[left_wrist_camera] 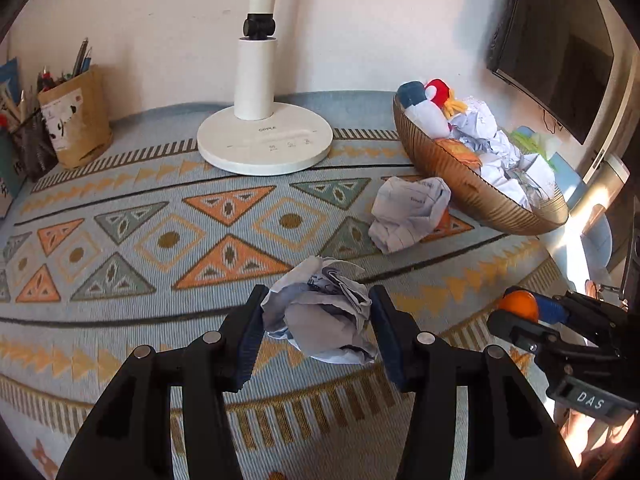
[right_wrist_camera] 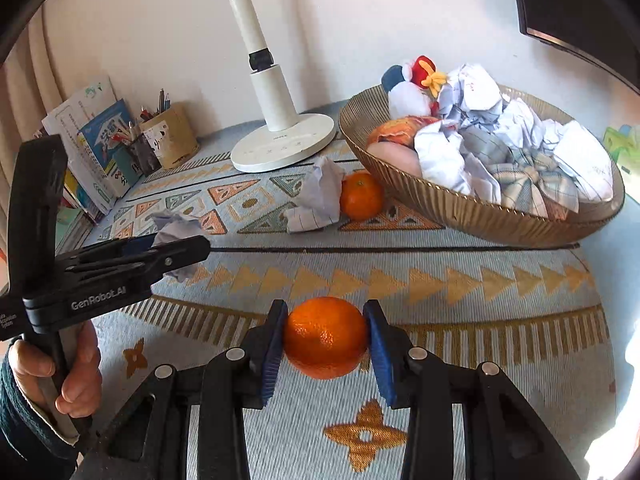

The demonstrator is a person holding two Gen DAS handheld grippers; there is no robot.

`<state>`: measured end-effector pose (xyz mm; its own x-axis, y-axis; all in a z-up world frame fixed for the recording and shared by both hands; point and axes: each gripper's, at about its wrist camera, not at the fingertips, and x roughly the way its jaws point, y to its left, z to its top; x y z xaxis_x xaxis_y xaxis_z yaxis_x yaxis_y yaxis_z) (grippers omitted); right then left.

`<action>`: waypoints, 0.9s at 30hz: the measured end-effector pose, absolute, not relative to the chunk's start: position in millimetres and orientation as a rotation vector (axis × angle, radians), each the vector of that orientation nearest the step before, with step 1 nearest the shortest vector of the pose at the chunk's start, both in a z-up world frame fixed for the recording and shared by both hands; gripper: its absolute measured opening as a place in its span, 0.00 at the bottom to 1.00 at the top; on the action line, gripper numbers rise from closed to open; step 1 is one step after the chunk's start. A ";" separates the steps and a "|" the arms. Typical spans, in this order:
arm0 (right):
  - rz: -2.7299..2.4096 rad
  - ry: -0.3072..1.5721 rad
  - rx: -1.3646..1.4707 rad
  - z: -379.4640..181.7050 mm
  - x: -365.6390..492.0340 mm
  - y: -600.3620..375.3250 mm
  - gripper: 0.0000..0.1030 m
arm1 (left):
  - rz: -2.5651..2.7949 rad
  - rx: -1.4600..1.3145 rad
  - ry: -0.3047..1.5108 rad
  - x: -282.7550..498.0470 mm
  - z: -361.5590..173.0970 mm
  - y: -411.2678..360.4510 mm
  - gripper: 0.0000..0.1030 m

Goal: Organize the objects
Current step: 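Grasp a paper ball with the left gripper while the right grasps an orange, then carry the paper ball and orange over the woven bowl and release both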

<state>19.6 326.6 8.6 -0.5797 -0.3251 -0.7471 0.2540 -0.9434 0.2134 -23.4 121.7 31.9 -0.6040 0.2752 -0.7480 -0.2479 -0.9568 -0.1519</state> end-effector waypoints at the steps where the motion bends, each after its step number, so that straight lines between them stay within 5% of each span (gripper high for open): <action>1: -2.525 -0.120 1.248 4.1 20.6 327.3 0.37 | 2.598 -1.206 -0.039 -13.3 28.8 119.7 0.47; 5: -2.517 -0.113 1.232 6.5 23.5 326.2 0.39 | 2.696 -1.137 0.017 4.9 27.1 117.5 0.47; 9: -2.514 -0.084 1.247 3.4 27.6 324.8 0.54 | 2.691 -1.138 0.069 4.0 24.5 123.5 0.48; 27: -2.523 -0.027 1.249 1.0 29.6 315.1 0.55 | 2.680 -1.157 0.044 3.4 19.6 122.7 0.50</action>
